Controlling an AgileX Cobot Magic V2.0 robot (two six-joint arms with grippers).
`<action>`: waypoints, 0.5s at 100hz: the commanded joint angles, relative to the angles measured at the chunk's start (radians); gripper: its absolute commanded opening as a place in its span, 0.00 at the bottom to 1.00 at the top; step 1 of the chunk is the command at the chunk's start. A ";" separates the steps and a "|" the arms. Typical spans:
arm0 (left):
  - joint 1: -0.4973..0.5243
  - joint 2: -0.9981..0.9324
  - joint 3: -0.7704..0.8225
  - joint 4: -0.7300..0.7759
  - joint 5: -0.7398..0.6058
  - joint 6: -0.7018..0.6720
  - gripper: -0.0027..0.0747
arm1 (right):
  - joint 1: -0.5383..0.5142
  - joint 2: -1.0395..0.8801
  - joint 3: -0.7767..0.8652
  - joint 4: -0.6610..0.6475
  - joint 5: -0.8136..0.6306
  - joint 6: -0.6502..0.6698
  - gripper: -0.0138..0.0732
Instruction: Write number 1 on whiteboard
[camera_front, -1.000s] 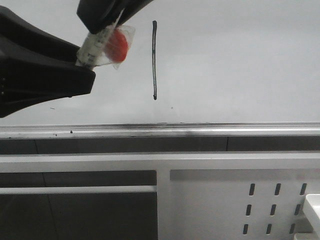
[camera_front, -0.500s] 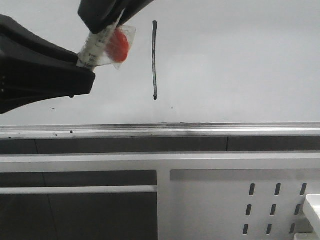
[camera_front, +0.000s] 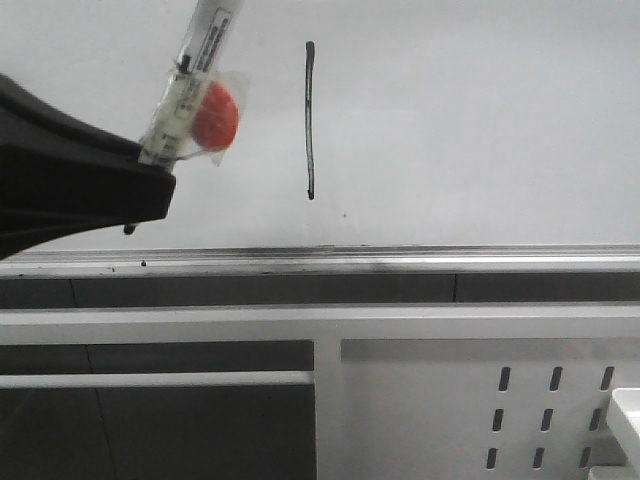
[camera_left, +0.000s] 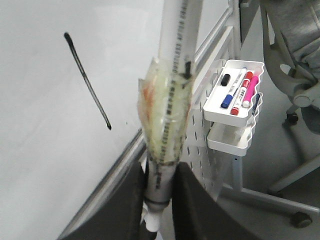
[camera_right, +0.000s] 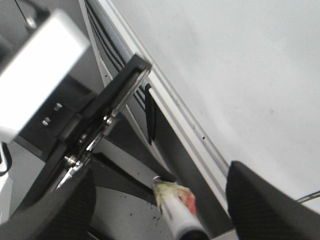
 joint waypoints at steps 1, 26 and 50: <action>-0.006 -0.010 0.021 -0.154 -0.062 -0.013 0.01 | -0.003 -0.076 -0.038 -0.033 -0.036 -0.012 0.64; -0.006 -0.010 0.177 -0.614 -0.248 0.157 0.01 | -0.003 -0.209 -0.036 -0.082 0.092 0.008 0.08; -0.006 -0.004 0.249 -0.903 -0.394 0.201 0.01 | -0.003 -0.239 -0.014 -0.082 0.139 0.011 0.08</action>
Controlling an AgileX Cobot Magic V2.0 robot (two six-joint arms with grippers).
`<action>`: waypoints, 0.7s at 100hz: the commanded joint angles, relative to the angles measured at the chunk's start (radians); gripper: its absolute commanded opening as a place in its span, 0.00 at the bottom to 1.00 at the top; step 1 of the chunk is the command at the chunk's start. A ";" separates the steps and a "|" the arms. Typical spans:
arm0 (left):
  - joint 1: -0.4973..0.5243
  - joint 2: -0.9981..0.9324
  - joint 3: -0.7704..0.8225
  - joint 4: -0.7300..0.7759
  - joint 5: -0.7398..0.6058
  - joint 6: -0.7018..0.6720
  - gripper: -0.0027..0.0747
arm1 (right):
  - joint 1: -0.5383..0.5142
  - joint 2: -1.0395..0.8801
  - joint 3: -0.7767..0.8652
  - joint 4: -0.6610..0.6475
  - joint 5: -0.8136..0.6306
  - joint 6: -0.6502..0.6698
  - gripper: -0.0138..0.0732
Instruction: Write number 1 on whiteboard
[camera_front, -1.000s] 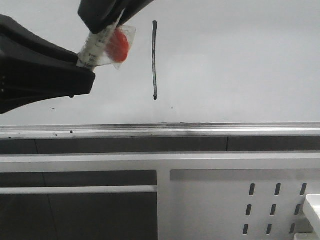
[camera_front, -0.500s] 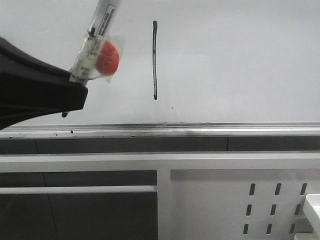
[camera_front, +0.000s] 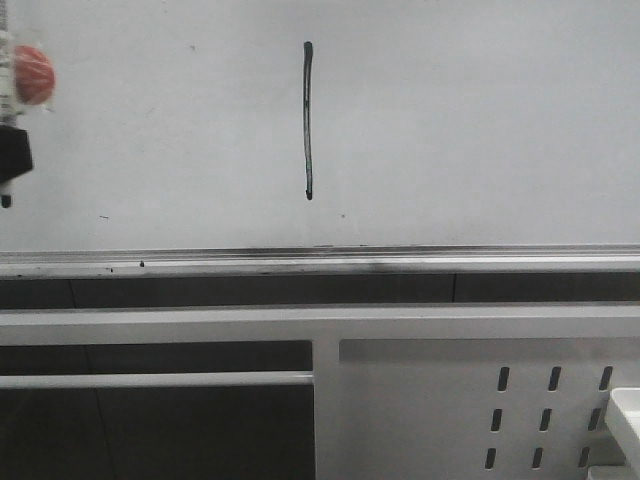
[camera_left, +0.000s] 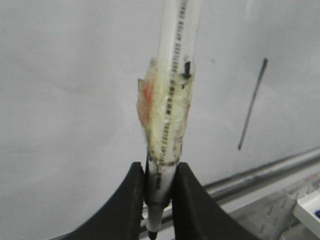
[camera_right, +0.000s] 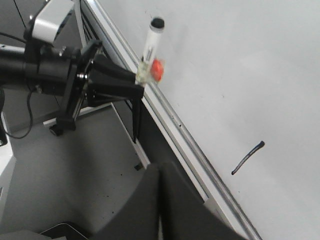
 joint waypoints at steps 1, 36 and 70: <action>-0.006 -0.002 -0.011 -0.089 -0.113 0.010 0.01 | -0.003 -0.018 -0.011 -0.010 -0.057 0.003 0.08; -0.006 0.218 -0.011 -0.120 -0.306 -0.040 0.01 | -0.003 -0.016 0.038 -0.010 -0.094 0.003 0.08; -0.006 0.355 -0.048 0.020 -0.356 -0.082 0.01 | -0.003 -0.016 0.038 -0.010 -0.113 0.003 0.08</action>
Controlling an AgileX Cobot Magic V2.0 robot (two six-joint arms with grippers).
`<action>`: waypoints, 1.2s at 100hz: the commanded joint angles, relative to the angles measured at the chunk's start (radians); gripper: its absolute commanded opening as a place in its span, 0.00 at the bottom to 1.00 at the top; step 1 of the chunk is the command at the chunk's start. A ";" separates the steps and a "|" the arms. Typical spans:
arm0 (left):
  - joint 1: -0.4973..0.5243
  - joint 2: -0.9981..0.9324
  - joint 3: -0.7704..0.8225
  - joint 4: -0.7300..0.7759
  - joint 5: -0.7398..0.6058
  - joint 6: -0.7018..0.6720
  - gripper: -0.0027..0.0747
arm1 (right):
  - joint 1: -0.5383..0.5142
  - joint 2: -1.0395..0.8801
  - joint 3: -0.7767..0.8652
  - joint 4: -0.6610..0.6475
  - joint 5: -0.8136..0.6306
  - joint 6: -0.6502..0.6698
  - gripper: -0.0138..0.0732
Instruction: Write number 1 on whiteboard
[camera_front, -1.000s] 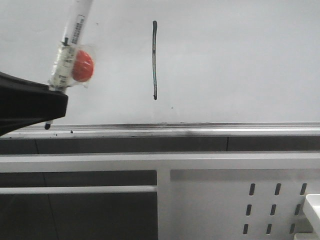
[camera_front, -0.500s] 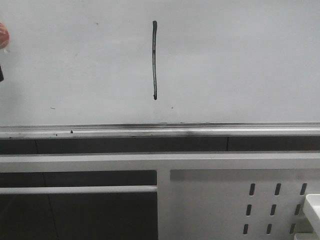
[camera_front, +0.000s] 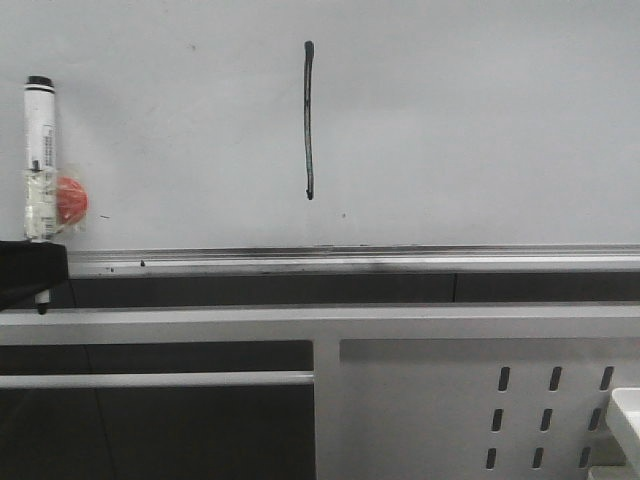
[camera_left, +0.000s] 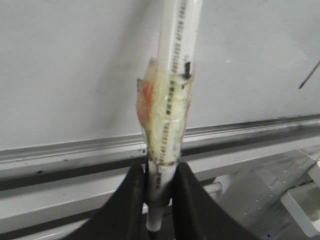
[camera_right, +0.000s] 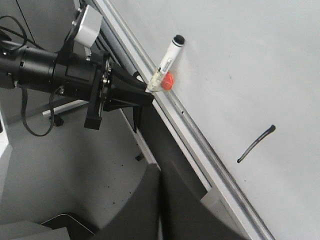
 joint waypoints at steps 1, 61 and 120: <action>-0.006 -0.012 -0.034 0.039 -0.231 -0.012 0.01 | -0.003 -0.016 -0.028 -0.010 -0.072 0.001 0.08; -0.006 -0.012 -0.158 0.021 -0.231 -0.012 0.01 | -0.003 -0.004 -0.022 -0.012 -0.075 0.001 0.08; -0.006 -0.012 -0.155 0.012 -0.231 -0.012 0.54 | -0.003 -0.004 -0.022 -0.026 -0.079 0.001 0.08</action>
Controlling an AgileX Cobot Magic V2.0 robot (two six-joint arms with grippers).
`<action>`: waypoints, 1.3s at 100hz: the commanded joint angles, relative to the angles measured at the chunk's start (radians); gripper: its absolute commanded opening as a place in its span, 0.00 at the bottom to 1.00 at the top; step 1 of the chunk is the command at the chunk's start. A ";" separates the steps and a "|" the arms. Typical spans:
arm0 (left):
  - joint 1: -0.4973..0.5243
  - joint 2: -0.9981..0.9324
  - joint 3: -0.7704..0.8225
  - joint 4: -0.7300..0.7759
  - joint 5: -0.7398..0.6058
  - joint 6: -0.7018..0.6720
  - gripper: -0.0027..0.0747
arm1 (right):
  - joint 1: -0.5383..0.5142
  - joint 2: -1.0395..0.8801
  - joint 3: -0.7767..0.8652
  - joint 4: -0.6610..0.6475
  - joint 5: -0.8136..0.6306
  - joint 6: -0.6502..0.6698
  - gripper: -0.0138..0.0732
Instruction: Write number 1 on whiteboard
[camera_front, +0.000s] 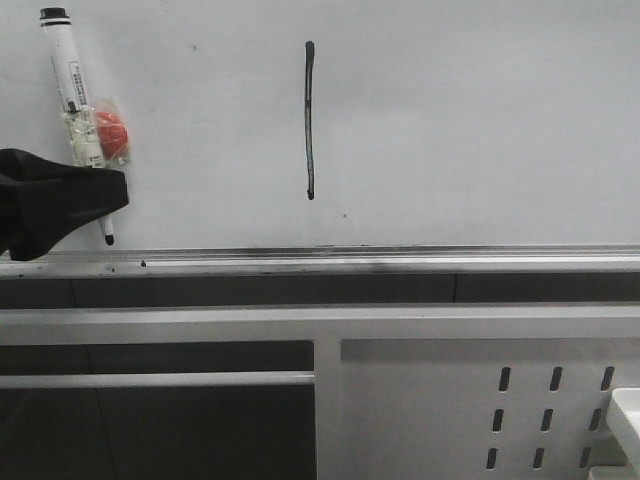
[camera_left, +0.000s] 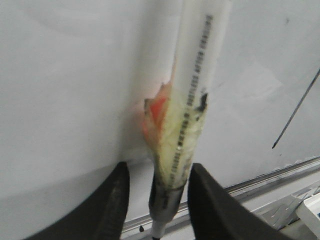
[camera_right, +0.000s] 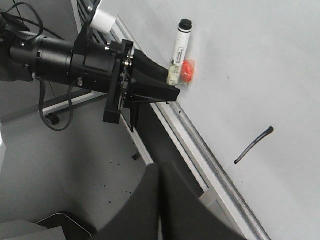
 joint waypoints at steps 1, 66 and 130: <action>-0.006 -0.023 -0.020 -0.027 -0.229 -0.010 0.55 | -0.003 -0.012 -0.024 -0.012 -0.071 -0.001 0.08; -0.006 -0.378 0.260 0.060 -0.212 -0.002 0.26 | -0.003 -0.392 0.418 -0.046 -0.443 -0.001 0.08; -0.006 -0.441 0.075 0.334 0.059 0.045 0.01 | -0.003 -0.751 0.941 0.077 -0.757 -0.001 0.08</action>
